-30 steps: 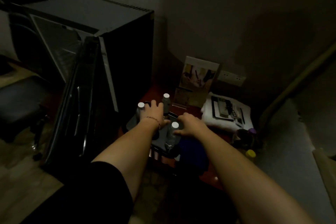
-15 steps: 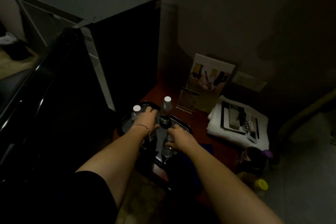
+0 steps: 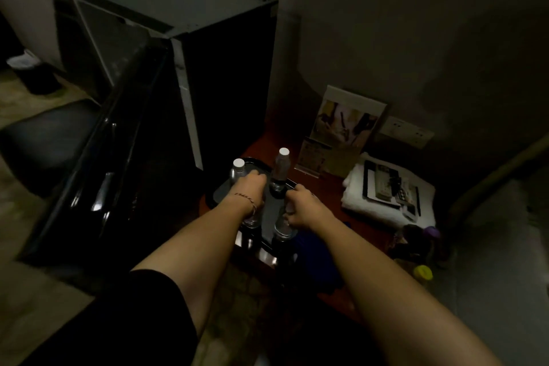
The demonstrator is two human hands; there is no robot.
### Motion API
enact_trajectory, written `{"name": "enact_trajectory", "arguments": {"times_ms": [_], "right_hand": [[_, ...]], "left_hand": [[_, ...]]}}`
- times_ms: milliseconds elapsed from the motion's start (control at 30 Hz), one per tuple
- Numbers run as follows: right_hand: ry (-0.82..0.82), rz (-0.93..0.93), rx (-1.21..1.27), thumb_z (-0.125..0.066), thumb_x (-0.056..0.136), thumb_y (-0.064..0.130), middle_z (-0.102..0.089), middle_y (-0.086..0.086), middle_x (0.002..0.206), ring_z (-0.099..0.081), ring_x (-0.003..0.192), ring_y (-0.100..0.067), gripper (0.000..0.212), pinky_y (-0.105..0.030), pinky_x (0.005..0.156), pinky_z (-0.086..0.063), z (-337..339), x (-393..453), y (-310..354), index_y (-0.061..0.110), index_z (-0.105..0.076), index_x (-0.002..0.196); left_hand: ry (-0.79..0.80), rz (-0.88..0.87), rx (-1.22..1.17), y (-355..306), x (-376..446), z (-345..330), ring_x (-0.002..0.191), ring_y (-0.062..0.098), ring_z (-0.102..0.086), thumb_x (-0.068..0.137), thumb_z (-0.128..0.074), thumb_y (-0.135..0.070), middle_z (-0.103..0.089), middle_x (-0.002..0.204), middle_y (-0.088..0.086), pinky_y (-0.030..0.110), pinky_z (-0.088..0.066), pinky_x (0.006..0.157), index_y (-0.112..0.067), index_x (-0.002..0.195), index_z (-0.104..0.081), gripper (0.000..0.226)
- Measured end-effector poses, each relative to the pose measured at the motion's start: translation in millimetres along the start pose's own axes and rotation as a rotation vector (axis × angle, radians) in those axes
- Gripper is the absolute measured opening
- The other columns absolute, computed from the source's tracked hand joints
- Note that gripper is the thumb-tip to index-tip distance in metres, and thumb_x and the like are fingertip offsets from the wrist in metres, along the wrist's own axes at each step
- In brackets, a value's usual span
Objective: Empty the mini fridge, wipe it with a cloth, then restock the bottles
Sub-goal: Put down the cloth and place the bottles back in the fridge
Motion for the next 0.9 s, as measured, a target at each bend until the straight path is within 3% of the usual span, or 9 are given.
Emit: {"name": "enact_trajectory", "arguments": {"times_ms": [300,500,667,767,900], "right_hand": [[-0.166,-0.207,0.007,-0.070,0.089,0.025,-0.044,-0.006,0.123,-0.054,0.109,-0.027,0.033,-0.040,0.095,-0.051,29.9,-109.9,50.5,0.014,-0.058,0.118],[-0.218,-0.308,0.014,-0.072,0.086,0.023,-0.049,-0.005,0.120,-0.055,0.105,-0.022,0.030,-0.036,0.090,-0.052,25.2,-192.6,81.5,0.015,-0.061,0.113],[-0.193,-0.346,0.025,-0.073,0.084,0.019,-0.055,-0.004,0.108,-0.056,0.090,-0.017,0.018,-0.028,0.072,-0.049,12.5,-242.7,107.9,0.020,-0.059,0.094],[-0.217,-0.353,0.061,-0.074,0.084,0.017,-0.051,0.003,0.096,-0.054,0.082,-0.013,0.019,-0.025,0.063,-0.047,1.7,-267.5,126.2,0.021,-0.059,0.096],[-0.203,-0.326,0.050,-0.074,0.085,0.019,-0.051,-0.001,0.107,-0.061,0.097,-0.021,0.024,-0.034,0.078,-0.057,-19.5,-294.5,162.6,0.018,-0.062,0.107]], "left_hand": [[-0.082,-0.172,0.015,-28.1,-103.0,52.4,0.106,0.039,-0.057,0.087,-0.062,-0.011,-0.048,0.119,0.014,0.046,-0.051,0.088,-0.009,0.118,-0.054,0.032],[-0.094,-0.263,-0.011,-53.8,-182.1,71.0,0.107,0.036,-0.058,0.089,-0.065,-0.015,-0.050,0.121,0.013,0.043,-0.052,0.089,-0.011,0.113,-0.056,0.026],[-0.028,-0.284,-0.035,-49.0,-237.7,72.0,0.105,0.032,-0.059,0.086,-0.070,-0.019,-0.056,0.119,0.012,0.042,-0.053,0.090,-0.012,0.113,-0.059,0.030],[0.014,-0.304,-0.017,-39.7,-277.4,73.3,0.106,0.029,-0.060,0.085,-0.071,-0.016,-0.058,0.118,0.011,0.041,-0.053,0.091,-0.011,0.115,-0.059,0.032],[0.030,-0.279,-0.020,-8.2,-328.1,72.2,0.105,0.028,-0.059,0.085,-0.071,-0.017,-0.056,0.119,0.010,0.040,-0.053,0.092,-0.011,0.116,-0.059,0.034]]}}
Point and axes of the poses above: each hand's wrist, its own x-axis towards the middle knuckle, its own z-axis out of the back of the hand, y = z × x, the point moved 6 cm from there along x, towards the middle knuckle
